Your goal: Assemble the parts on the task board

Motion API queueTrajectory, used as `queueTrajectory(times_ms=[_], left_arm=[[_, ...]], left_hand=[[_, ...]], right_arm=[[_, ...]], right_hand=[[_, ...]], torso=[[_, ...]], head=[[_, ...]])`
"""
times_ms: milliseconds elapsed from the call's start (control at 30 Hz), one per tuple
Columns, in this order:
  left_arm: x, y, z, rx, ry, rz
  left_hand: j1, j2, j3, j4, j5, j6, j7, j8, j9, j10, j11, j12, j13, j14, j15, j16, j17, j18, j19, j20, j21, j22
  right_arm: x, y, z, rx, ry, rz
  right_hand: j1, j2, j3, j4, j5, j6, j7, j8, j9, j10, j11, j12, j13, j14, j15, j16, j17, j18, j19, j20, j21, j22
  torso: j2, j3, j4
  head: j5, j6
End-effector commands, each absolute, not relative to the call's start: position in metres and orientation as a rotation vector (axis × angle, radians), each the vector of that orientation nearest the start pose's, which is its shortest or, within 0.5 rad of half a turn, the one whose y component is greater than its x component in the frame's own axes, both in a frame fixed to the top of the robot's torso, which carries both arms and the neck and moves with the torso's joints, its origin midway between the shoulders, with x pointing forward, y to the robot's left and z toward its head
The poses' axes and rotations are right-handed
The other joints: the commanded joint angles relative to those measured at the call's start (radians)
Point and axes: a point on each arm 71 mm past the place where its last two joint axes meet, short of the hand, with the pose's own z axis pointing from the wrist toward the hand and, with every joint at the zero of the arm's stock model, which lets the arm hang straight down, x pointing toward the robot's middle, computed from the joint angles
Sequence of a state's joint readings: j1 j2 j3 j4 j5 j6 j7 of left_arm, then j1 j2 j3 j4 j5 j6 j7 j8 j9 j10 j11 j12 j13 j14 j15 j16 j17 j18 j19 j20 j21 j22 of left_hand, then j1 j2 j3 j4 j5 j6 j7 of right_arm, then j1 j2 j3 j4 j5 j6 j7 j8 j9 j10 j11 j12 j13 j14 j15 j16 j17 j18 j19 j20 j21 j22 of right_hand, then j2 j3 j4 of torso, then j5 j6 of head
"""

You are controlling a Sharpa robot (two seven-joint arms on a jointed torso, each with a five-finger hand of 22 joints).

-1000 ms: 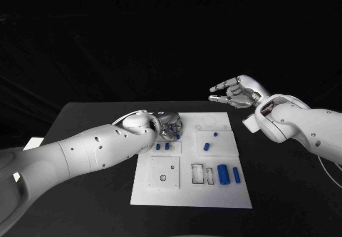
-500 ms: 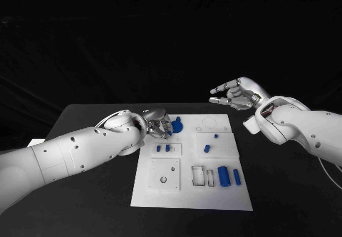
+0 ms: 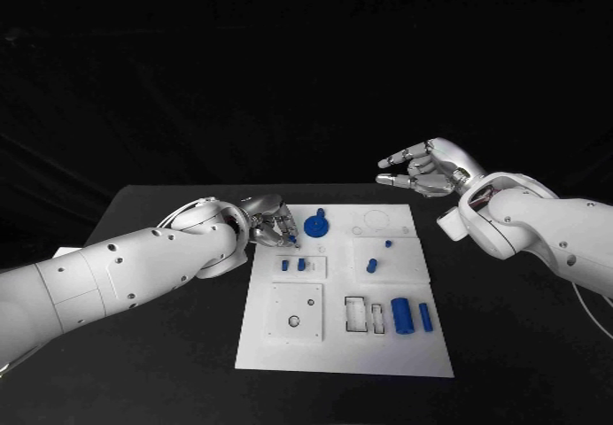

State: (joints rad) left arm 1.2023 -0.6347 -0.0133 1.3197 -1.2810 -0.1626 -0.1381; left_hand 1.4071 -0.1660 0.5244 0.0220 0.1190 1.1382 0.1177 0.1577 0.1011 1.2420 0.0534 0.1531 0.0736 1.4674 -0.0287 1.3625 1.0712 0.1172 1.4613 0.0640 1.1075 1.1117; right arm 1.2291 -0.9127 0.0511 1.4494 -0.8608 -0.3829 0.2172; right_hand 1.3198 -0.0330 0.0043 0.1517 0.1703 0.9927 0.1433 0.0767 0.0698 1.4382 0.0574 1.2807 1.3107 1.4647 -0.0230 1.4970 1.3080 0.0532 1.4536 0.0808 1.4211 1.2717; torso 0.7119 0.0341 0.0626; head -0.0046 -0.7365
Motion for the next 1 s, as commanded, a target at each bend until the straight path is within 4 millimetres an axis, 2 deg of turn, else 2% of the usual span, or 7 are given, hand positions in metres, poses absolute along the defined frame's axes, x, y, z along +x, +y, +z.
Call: queueTrajectory(times_ms=[33,300,433,1000], left_arm=[[0.521,0.151,-0.203,0.014,1.885,-0.712],[0.521,0.148,-0.215,0.032,1.901,-0.687],[0.52,0.145,-0.219,0.041,1.904,-0.685],[0.518,0.14,-0.219,0.046,1.878,-0.702]], left_hand=[[-0.008,0.001,0.001,0.001,0.004,0.007,0.002,-0.005,0.002,0.008,-0.002,-0.006,0.002,0.024,-0.004,0.005,-0.002,-0.013,0.008,0.001,0.002,-0.002],[-0.009,0.002,0.001,0.0,0.004,0.008,0.002,-0.005,0.002,0.009,-0.003,-0.006,0.002,0.023,-0.004,0.005,-0.003,-0.012,0.008,0.001,0.001,-0.003],[-0.009,0.002,0.001,0.0,0.004,0.009,0.002,-0.005,0.002,0.01,-0.003,-0.006,0.003,0.023,-0.005,0.005,-0.003,-0.012,0.008,0.001,0.001,-0.003],[-0.01,0.003,0.0,-0.005,0.004,0.014,0.001,-0.004,0.003,0.018,-0.005,-0.006,0.005,0.023,-0.006,0.006,-0.003,-0.012,0.007,0.0,0.0,-0.002]], right_arm=[[0.511,-0.257,-0.13,0.315,1.456,1.038],[0.511,-0.257,-0.131,0.316,1.457,1.037],[0.511,-0.258,-0.131,0.316,1.457,1.037],[0.511,-0.258,-0.131,0.316,1.457,1.036]], right_hand=[[-0.004,0.002,-0.004,0.0,0.005,-0.005,-0.001,0.001,0.0,-0.006,-0.003,-0.003,0.073,0.076,0.001,-0.005,0.128,0.009,-0.006,0.0,-0.004,0.0],[-0.006,0.004,-0.006,0.0,0.006,-0.005,-0.001,0.001,0.001,-0.005,-0.003,-0.001,0.074,0.076,0.001,-0.005,0.129,0.009,-0.006,0.0,-0.004,0.0],[-0.006,0.004,-0.006,0.0,0.006,-0.005,-0.001,0.001,0.001,-0.005,-0.003,-0.001,0.074,0.076,0.001,-0.005,0.129,0.009,-0.006,0.0,-0.004,0.0],[-0.006,0.004,-0.006,0.0,0.006,-0.005,-0.001,0.001,0.001,-0.005,-0.003,-0.001,0.074,0.076,0.001,-0.005,0.129,0.009,-0.006,0.0,-0.004,0.0]], torso=[[0.0,0.0001,-0.0007],[0.001,0.0001,-0.0008],[0.0,0.0013,-0.0003],[0.0,0.001,-0.0005]], head=[[0.001,0.0],[-0.003,-0.001],[-0.004,-0.001],[-0.004,-0.002]])
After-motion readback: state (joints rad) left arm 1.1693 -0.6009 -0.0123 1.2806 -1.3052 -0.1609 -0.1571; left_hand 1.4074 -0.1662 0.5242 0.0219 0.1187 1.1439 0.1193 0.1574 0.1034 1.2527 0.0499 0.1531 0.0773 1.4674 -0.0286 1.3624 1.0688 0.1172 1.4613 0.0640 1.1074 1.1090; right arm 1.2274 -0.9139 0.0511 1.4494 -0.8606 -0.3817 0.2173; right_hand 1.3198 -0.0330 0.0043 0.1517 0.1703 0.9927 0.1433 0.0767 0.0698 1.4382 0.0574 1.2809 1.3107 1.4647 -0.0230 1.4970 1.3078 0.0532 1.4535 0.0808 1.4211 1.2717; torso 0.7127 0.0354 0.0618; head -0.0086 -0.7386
